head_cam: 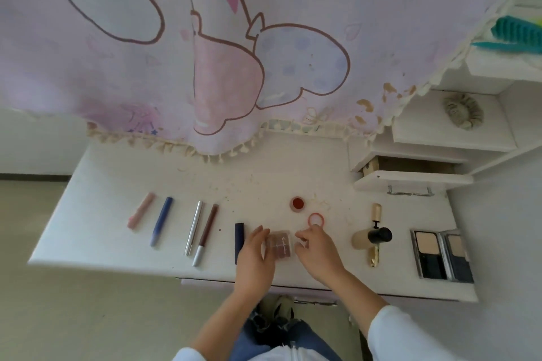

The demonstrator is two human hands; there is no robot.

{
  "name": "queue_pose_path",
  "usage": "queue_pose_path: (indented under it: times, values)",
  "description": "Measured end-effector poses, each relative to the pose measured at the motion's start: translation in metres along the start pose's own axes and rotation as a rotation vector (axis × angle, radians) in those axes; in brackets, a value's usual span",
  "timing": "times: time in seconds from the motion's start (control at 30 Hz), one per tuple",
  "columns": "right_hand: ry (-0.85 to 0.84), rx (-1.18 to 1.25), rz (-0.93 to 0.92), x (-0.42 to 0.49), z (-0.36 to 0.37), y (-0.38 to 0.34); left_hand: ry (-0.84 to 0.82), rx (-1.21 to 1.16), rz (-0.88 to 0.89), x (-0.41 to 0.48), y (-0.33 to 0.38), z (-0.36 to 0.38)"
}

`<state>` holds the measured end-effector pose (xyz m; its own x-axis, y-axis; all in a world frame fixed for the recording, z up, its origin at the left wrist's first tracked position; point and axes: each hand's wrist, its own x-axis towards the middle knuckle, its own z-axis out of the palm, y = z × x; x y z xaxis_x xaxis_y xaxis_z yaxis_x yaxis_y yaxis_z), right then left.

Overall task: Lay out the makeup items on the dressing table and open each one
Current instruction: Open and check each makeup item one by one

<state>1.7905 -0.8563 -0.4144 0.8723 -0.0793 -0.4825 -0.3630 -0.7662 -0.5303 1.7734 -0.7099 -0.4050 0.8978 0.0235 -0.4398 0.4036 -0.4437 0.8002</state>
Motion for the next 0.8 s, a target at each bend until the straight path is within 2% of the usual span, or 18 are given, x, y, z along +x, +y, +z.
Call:
queue_pose_path:
  times: [0.2, 0.33, 0.53, 0.67, 0.8]
  values:
    - [-0.056, 0.109, 0.043, -0.016, 0.012, -0.003, -0.067, -0.142, -0.105, -0.012, 0.004, 0.004]
    - [-0.015, 0.357, 0.096, -0.022, 0.019, -0.005, -0.082, -0.33, -0.255, -0.011, 0.01, 0.006]
    - [0.093, 0.612, 0.269, -0.025, 0.013, -0.006, -0.05, -0.544, -0.394, -0.01, 0.01, 0.003]
    - [0.047, 0.867, 0.359, -0.025, 0.0, -0.006, 0.003, -0.695, -0.405, -0.012, 0.006, 0.0]
    - [-0.095, 1.129, 0.427, -0.028, -0.013, -0.007, -0.035, -0.894, -0.432, -0.012, 0.009, -0.006]
